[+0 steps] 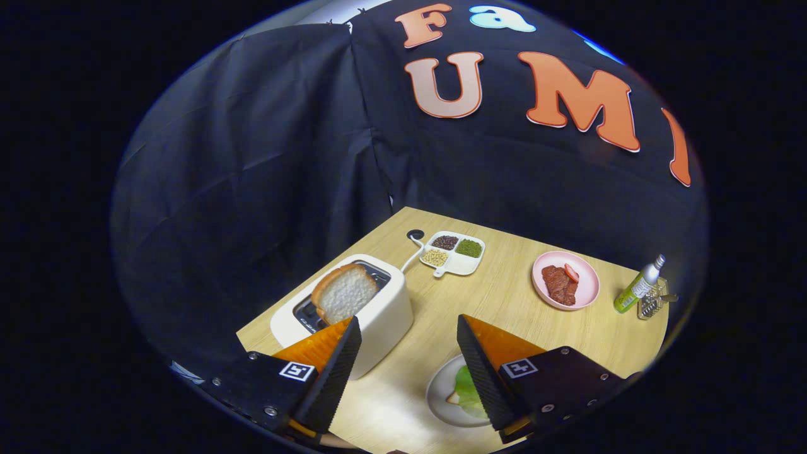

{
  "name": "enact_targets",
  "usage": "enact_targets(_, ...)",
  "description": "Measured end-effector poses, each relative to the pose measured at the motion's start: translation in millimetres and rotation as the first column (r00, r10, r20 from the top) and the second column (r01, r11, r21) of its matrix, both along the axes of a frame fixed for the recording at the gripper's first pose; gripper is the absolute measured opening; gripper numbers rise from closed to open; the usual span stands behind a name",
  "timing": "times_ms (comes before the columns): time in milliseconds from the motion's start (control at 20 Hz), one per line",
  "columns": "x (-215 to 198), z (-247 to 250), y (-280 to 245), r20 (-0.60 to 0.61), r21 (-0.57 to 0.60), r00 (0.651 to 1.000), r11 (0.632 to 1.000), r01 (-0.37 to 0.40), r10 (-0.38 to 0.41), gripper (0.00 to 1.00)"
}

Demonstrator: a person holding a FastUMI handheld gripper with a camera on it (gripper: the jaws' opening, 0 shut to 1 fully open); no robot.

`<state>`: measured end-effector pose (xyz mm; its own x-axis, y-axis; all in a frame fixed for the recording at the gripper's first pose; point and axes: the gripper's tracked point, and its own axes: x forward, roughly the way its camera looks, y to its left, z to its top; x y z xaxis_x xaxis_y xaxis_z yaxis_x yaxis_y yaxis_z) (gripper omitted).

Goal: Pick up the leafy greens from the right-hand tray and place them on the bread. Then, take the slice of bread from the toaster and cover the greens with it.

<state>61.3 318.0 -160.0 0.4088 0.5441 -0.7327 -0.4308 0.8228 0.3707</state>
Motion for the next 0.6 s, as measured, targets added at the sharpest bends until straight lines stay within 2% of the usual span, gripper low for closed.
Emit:
enact_targets(350, 0, 7, 81, -0.053, 0.002, 0.994, 0.995, -0.097, 0.097, 0.94)
enact_targets(600, 11, -15, 114, -0.111, -0.049, 0.991, 0.995, -0.082, 0.076, 0.93)
